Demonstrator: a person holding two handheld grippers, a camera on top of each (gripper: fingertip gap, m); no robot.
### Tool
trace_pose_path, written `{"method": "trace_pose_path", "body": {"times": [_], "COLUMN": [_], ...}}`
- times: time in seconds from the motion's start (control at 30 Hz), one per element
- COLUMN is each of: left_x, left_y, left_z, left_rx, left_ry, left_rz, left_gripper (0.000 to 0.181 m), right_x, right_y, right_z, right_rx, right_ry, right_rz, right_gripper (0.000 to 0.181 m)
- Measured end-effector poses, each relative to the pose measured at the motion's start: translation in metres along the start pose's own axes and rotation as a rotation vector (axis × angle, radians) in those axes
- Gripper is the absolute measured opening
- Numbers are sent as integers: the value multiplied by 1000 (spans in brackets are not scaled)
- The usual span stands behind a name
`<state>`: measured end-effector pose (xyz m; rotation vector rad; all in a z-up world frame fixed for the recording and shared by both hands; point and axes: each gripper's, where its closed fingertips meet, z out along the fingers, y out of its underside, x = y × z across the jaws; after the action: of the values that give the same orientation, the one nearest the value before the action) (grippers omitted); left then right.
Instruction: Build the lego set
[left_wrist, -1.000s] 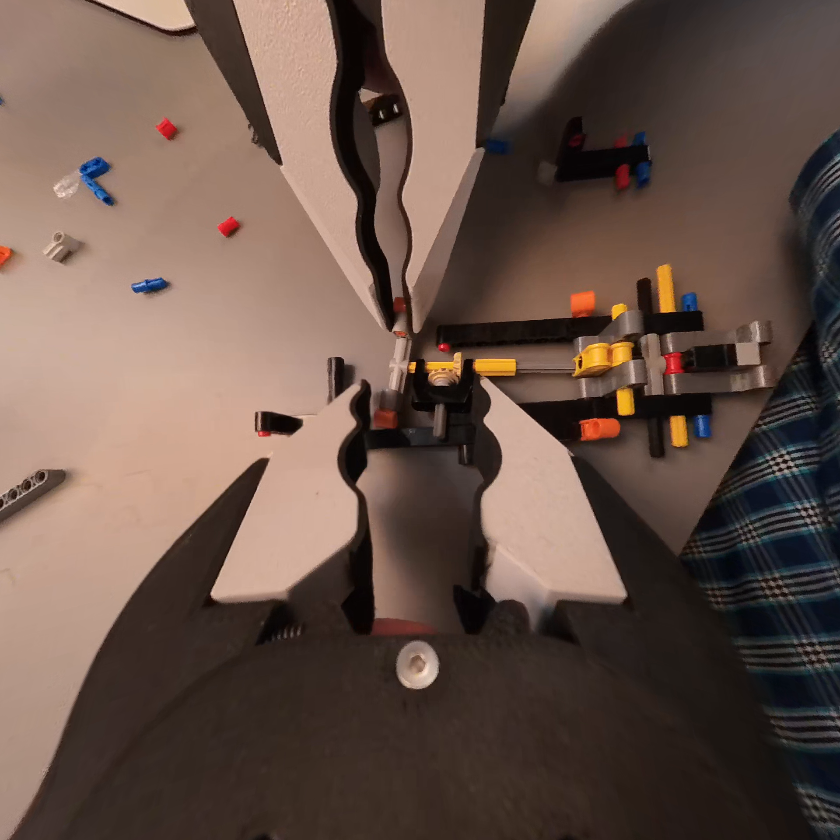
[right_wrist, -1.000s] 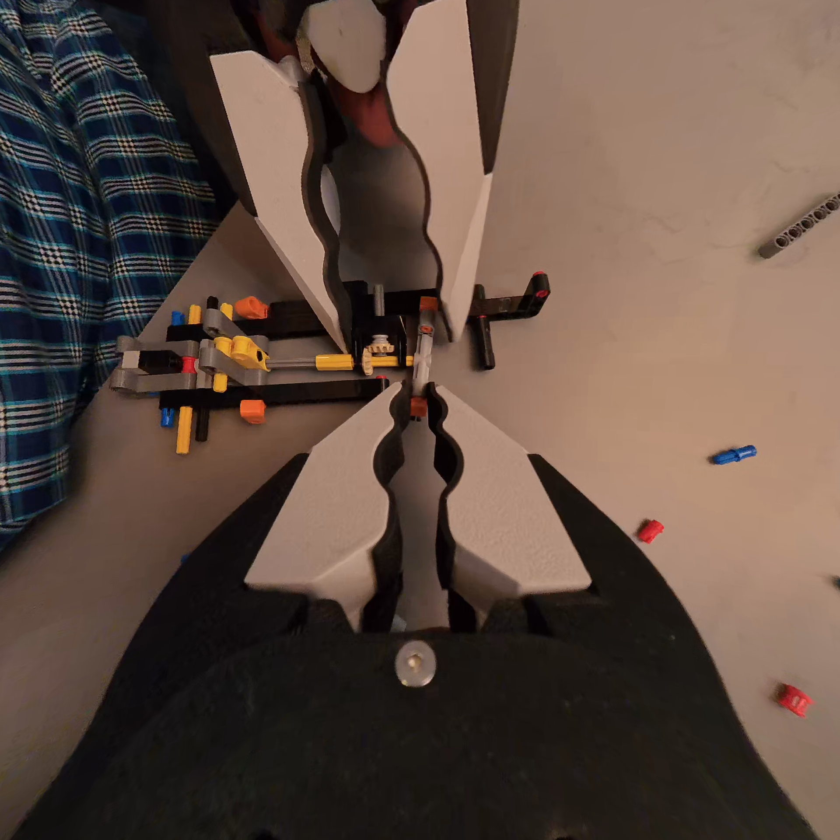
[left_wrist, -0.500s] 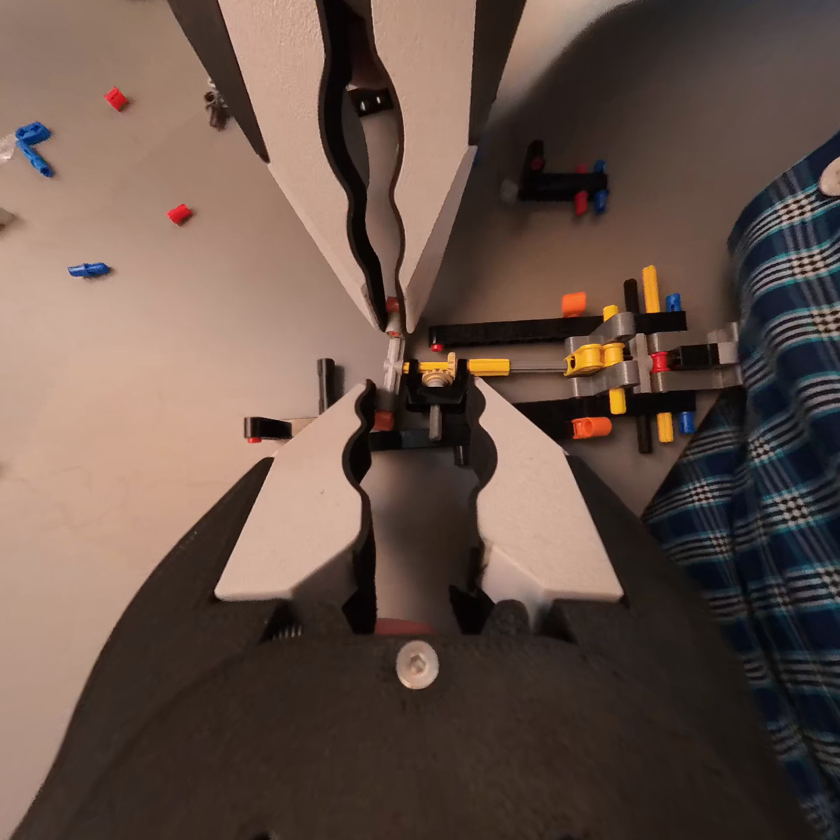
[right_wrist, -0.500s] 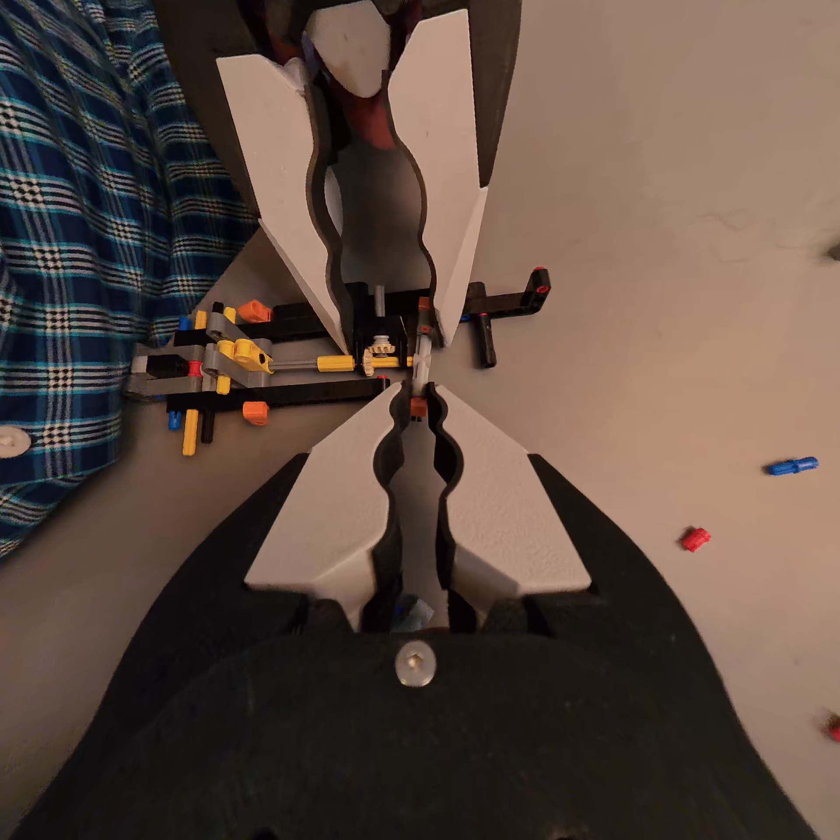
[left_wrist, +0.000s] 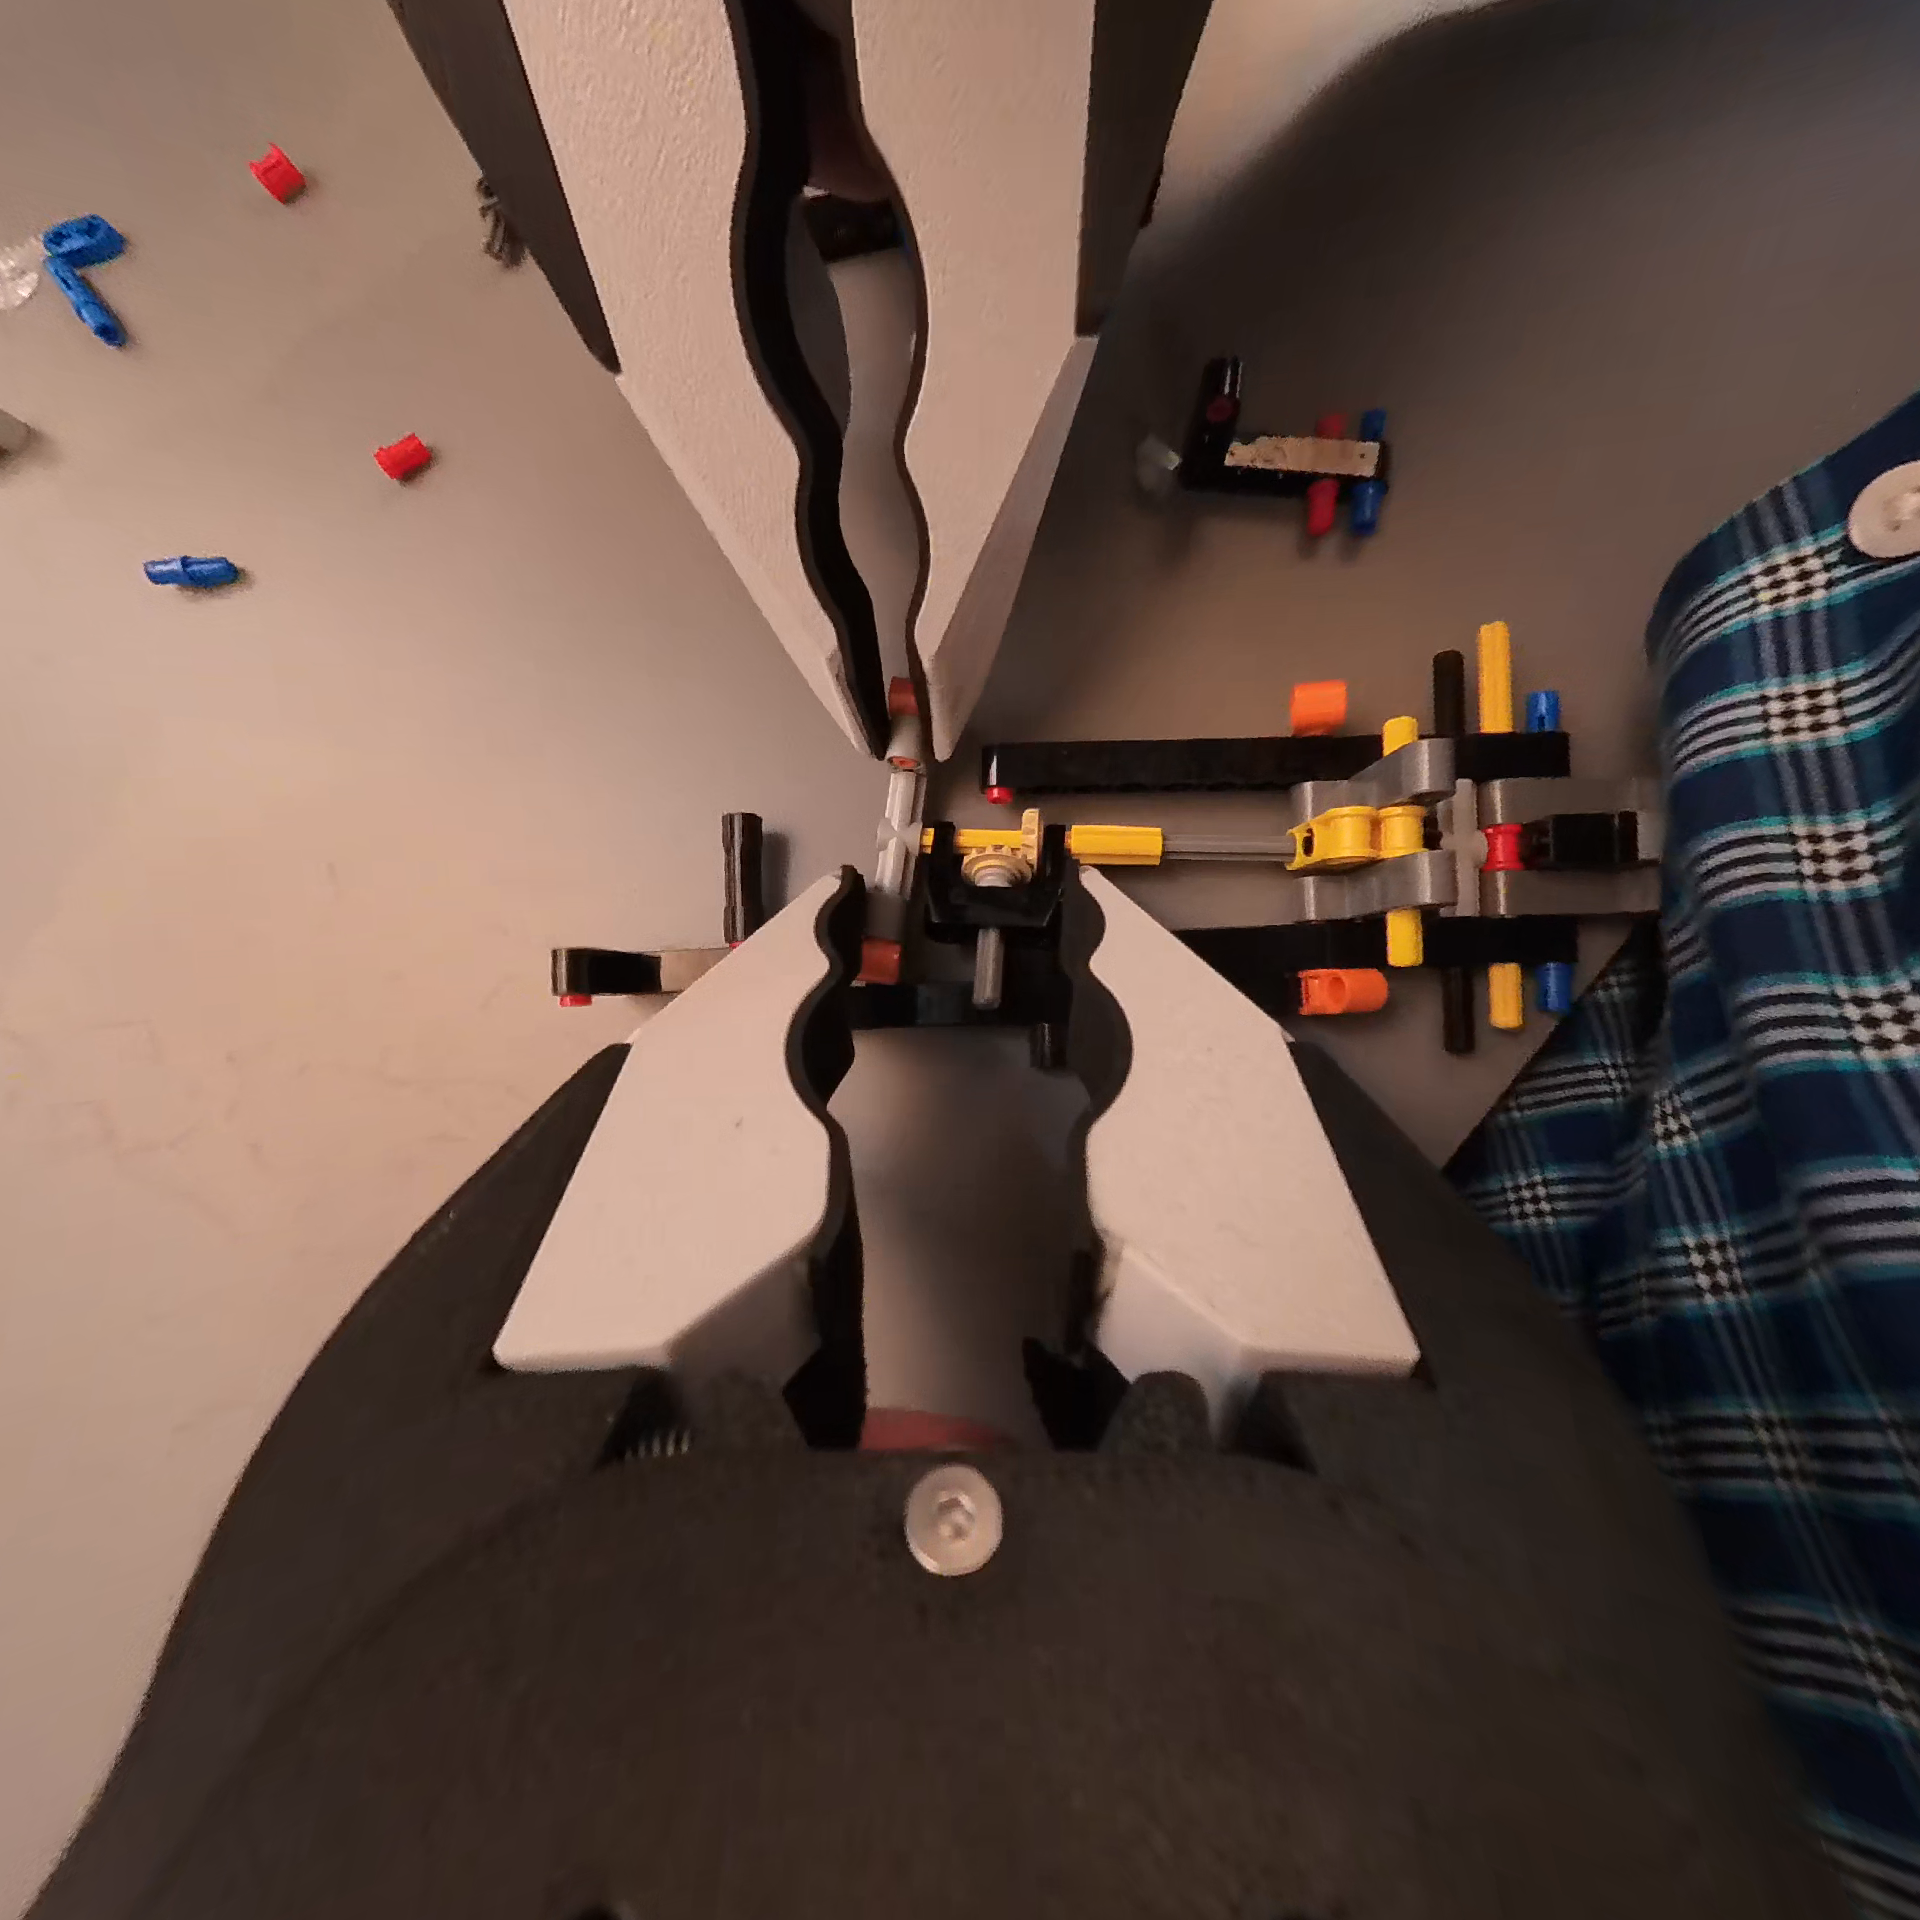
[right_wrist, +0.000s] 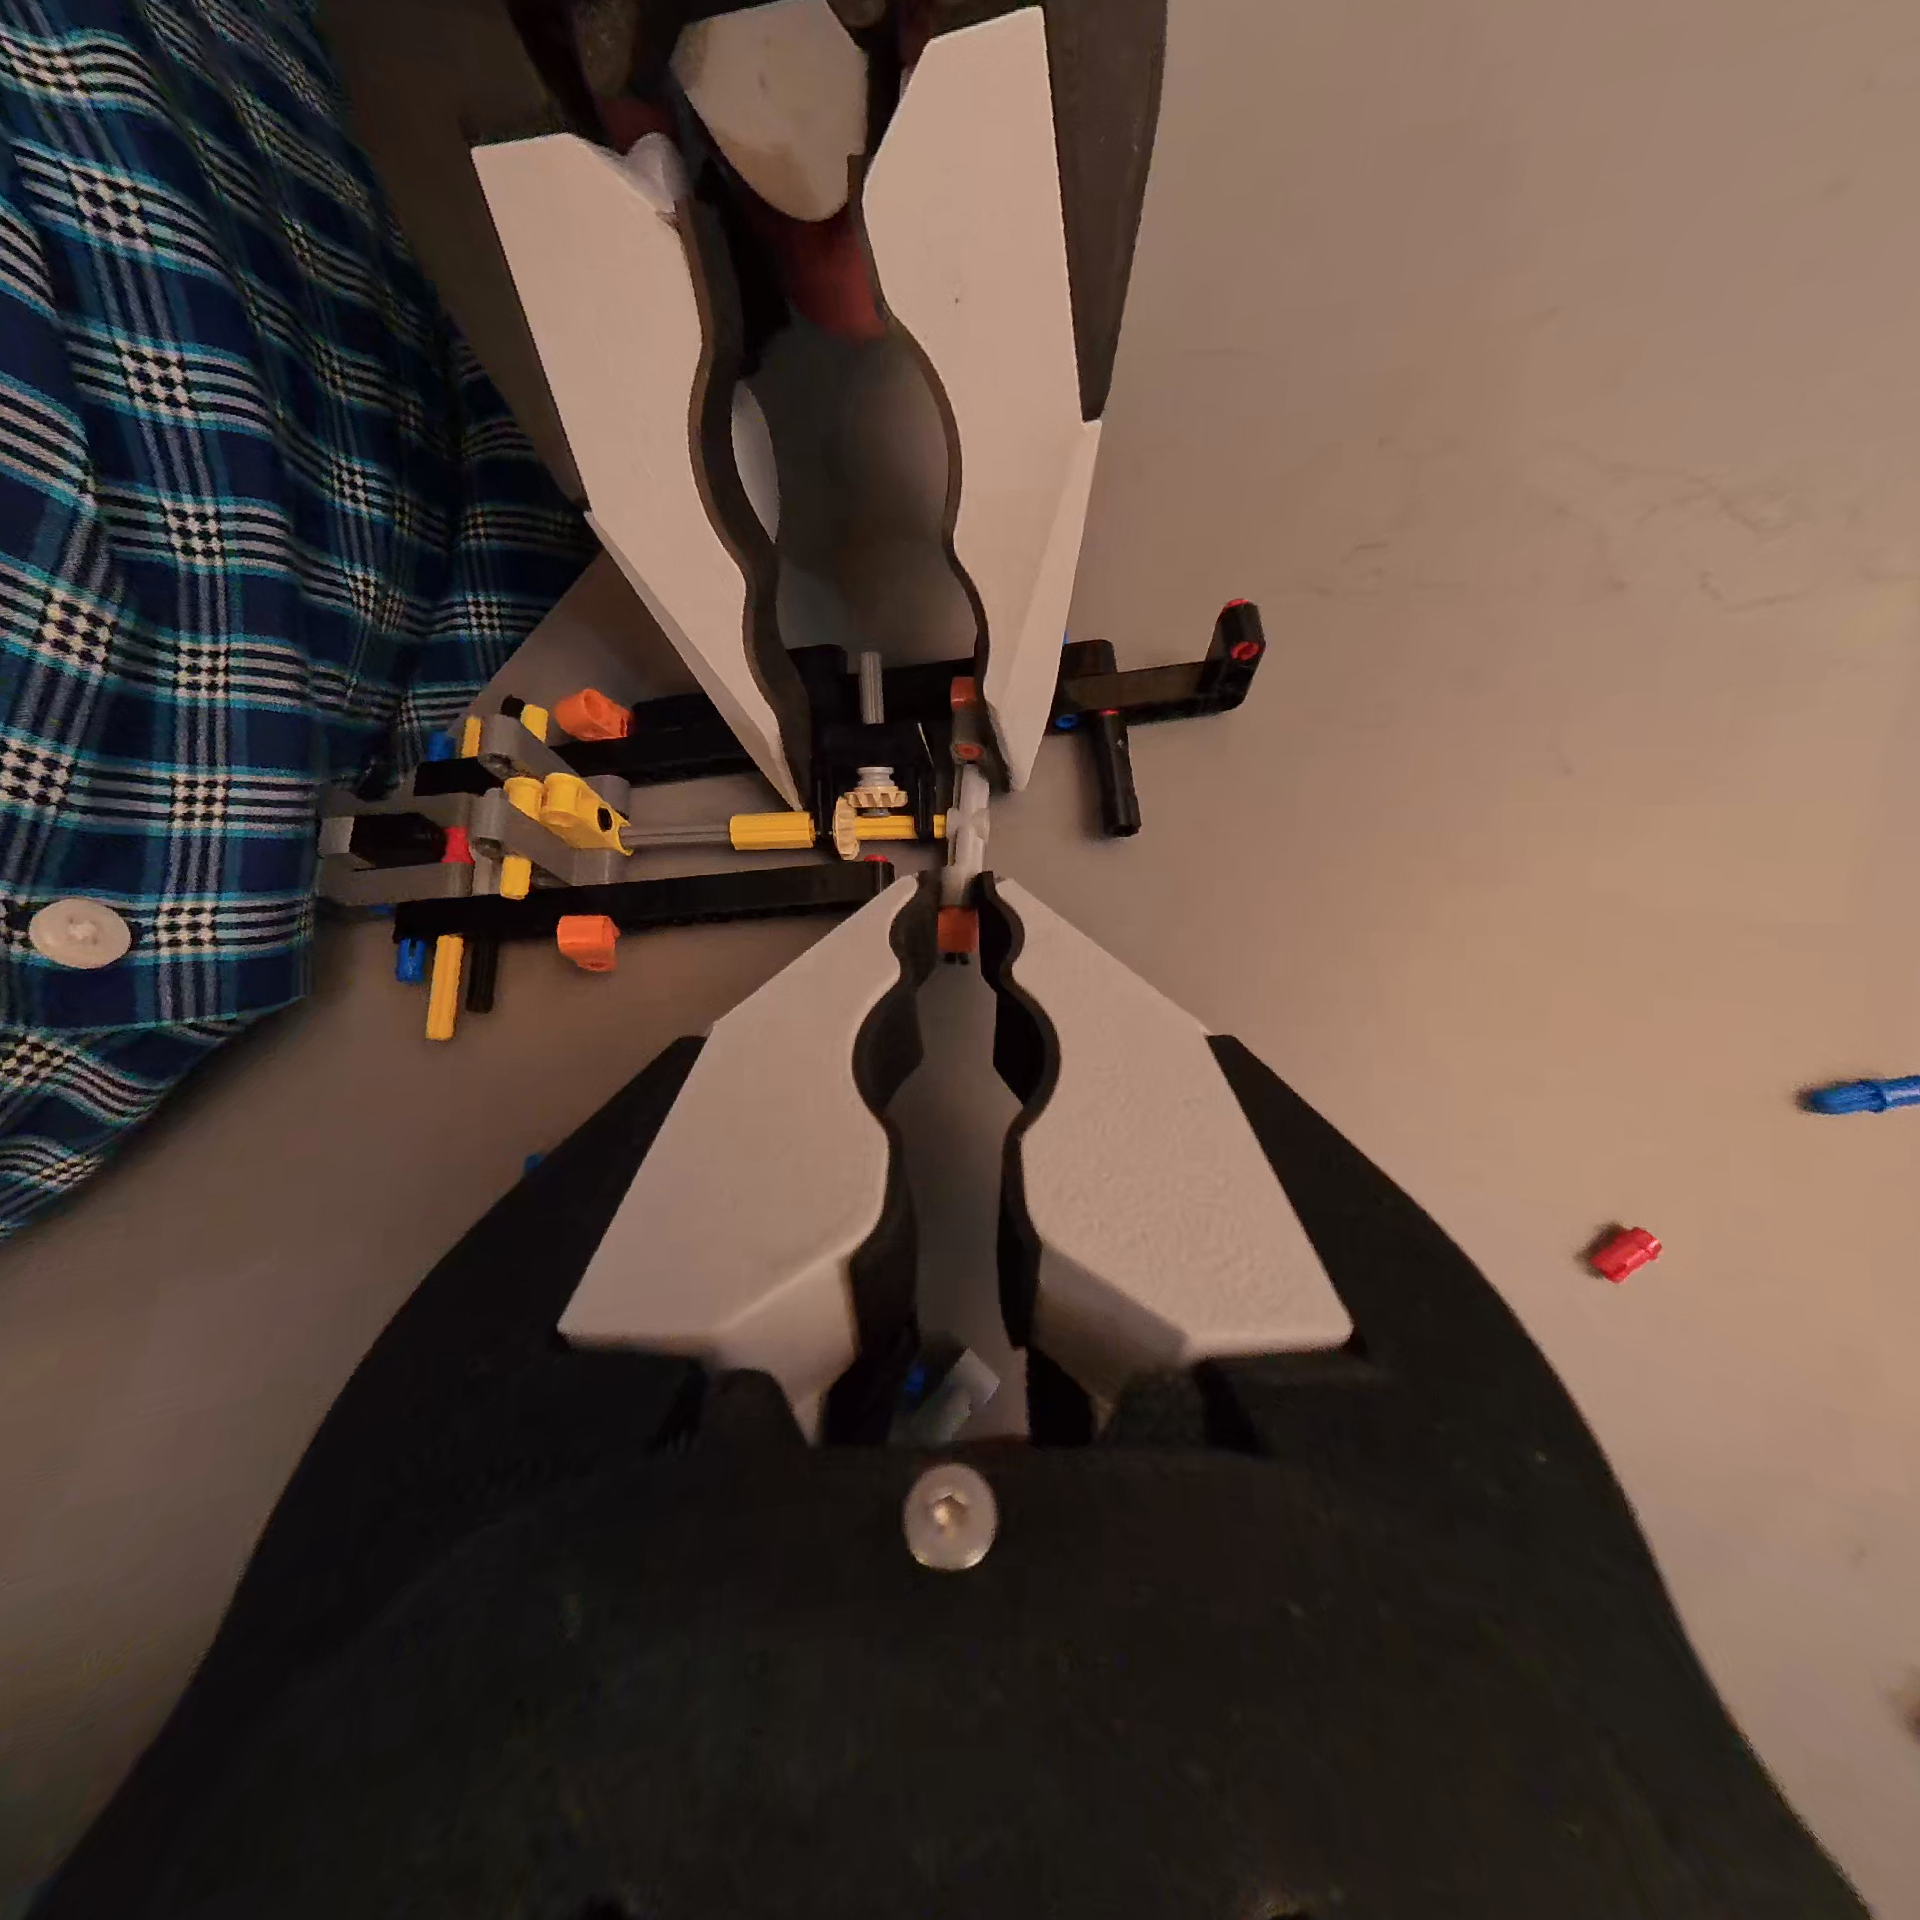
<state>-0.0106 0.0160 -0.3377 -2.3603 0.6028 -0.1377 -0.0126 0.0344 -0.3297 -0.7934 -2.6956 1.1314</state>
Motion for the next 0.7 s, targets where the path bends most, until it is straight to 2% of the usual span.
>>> {"method": "trace_pose_path", "body": {"times": [0.03,0.7], "left_x": [0,6], "left_y": [0,-3], "left_z": [0,5], "left_rx": [2,12], "left_ry": [-2,-20], "left_rz": [-5,-45], "left_gripper": [37,32], "right_x": [0,-3], "right_y": [0,5], "right_z": [0,5], "right_rx": [-1,-64], "right_ry": [-5,-3], "right_rz": [-1,-43], "right_gripper": [5,5]}}
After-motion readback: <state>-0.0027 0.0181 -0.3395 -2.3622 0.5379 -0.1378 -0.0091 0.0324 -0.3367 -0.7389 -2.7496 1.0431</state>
